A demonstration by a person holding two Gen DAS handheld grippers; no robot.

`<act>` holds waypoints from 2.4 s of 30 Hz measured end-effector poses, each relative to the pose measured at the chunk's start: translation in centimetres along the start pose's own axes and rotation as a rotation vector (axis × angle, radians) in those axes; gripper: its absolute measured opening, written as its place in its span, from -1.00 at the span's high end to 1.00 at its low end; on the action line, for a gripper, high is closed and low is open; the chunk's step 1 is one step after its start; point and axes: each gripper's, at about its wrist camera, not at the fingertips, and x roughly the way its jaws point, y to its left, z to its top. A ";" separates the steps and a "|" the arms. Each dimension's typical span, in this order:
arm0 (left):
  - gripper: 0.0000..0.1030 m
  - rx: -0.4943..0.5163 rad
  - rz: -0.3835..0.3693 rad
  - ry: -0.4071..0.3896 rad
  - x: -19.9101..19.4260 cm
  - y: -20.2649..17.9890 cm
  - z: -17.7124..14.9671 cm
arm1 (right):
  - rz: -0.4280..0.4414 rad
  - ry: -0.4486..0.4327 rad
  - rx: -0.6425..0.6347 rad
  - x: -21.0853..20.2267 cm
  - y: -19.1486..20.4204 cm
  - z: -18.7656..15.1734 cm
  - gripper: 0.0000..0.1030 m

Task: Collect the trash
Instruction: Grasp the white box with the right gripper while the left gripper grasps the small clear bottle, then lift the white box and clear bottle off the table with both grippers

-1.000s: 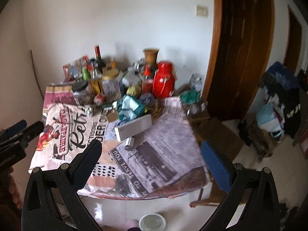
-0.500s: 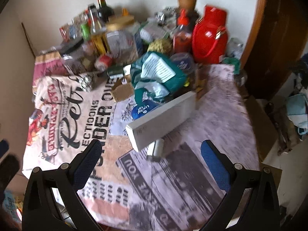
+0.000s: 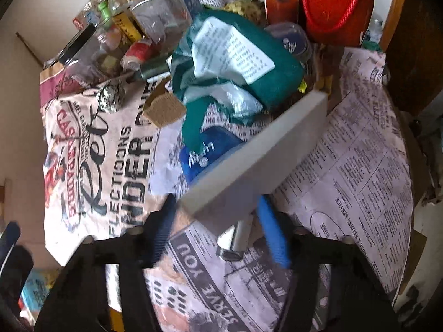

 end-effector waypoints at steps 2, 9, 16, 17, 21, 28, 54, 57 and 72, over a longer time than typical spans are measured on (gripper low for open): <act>-0.69 0.016 -0.013 0.019 1.0 -0.8 0.2 | 0.008 0.010 -0.014 -0.1 -0.5 -0.2 0.34; -0.69 0.079 -0.081 0.082 4.0 -4.5 0.9 | -0.003 -0.010 -0.001 -1.8 -3.9 -1.3 0.79; -0.69 0.111 -0.155 0.176 7.5 -8.0 0.2 | -0.035 -0.021 0.015 -2.4 -6.7 -2.0 0.85; -0.69 0.113 -0.154 0.190 8.2 -8.4 -0.1 | -0.028 -0.011 0.028 -2.3 -7.3 -2.1 0.85; -0.56 0.108 -0.169 0.226 10.2 -9.2 -0.9 | -0.003 -0.003 0.064 -2.7 -8.5 -2.1 0.83; 0.02 0.091 -0.216 0.340 13.8 -9.9 -1.9 | -0.015 -0.060 0.061 -4.0 -9.2 -0.8 0.17; 0.47 0.104 -0.157 0.237 11.4 -7.8 -4.3 | -0.036 0.001 0.087 2.2 -7.8 2.1 0.56; 0.47 0.093 -0.169 0.210 10.0 -6.7 -4.2 | -0.043 -0.019 0.077 1.6 -7.5 1.5 0.70; 0.47 0.183 -0.333 -0.065 -2.6 -1.4 -0.6 | -0.126 -0.332 0.168 -11.4 -3.1 -5.0 0.70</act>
